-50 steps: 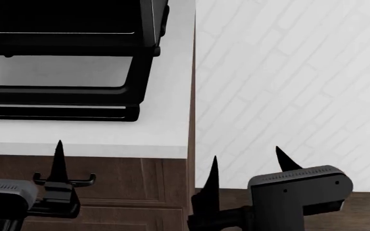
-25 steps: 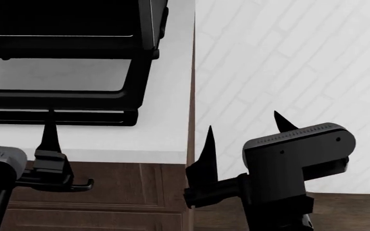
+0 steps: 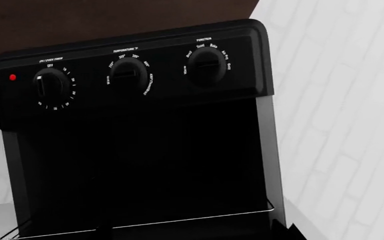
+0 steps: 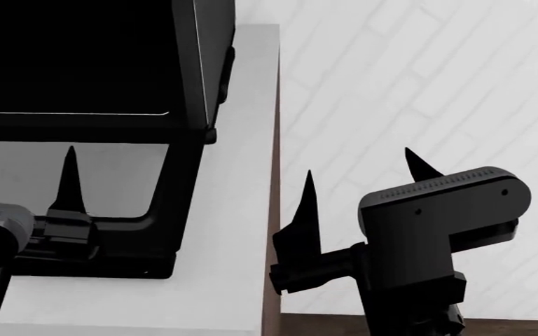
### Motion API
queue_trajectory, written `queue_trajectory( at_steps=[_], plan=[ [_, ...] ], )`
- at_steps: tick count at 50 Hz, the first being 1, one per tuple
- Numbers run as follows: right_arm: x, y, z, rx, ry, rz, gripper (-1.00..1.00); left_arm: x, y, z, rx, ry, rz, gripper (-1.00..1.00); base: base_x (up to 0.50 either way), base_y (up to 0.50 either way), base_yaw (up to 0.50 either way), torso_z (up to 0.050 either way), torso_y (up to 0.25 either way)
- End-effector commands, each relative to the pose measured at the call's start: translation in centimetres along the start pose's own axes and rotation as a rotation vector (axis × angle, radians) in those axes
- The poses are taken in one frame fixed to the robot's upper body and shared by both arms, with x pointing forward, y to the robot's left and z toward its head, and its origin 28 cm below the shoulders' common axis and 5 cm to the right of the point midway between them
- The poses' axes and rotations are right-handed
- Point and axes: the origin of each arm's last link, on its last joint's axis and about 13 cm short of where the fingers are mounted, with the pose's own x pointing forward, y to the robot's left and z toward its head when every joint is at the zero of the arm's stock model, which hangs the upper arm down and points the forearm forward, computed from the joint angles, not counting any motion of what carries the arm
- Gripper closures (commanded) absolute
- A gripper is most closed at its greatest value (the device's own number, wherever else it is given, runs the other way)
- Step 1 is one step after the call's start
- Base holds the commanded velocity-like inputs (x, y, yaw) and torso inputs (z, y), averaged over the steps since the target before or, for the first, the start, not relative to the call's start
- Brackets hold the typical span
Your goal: Fully slide the toaster oven rack0 out.
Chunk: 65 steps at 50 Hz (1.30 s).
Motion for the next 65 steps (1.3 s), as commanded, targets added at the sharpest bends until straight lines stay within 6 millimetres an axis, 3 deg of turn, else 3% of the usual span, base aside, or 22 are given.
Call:
queue_trajectory(
  at_steps=[1,10,35,43,53,65],
  plan=[
    [0.0,0.0,0.1,0.000,-0.007,0.001,-1.00,0.0,0.1,0.1,0.000,-0.001,0.003,-1.00,0.43,0.00,0.00,0.000,0.000],
    [-0.2,0.0,0.2,-0.004,-0.014,0.001,-1.00,0.0,0.2,0.1,0.001,0.001,0.003,-1.00,0.41,0.00,0.00,0.000,0.000],
    [-0.1,0.0,0.2,-0.010,0.001,0.000,-1.00,-0.1,0.3,0.2,0.006,0.004,0.001,-1.00,0.00,0.00,0.00,0.000,0.001],
    [-0.2,0.4,0.2,-0.040,0.007,0.006,-1.00,-0.4,0.9,3.6,0.229,0.023,-0.042,-1.00,0.00,0.00,0.00,0.000,0.000],
    [-0.7,0.5,0.5,-0.043,-0.005,0.021,-1.00,1.1,1.7,7.0,0.546,0.056,-0.101,-1.00,0.00,0.00,0.00,0.000,0.000],
    [-1.1,0.4,0.9,-0.028,-0.026,0.020,-1.00,2.6,1.8,7.0,0.802,0.185,-0.197,-1.00,0.00,0.00,0.00,0.000,0.000]
  ],
)
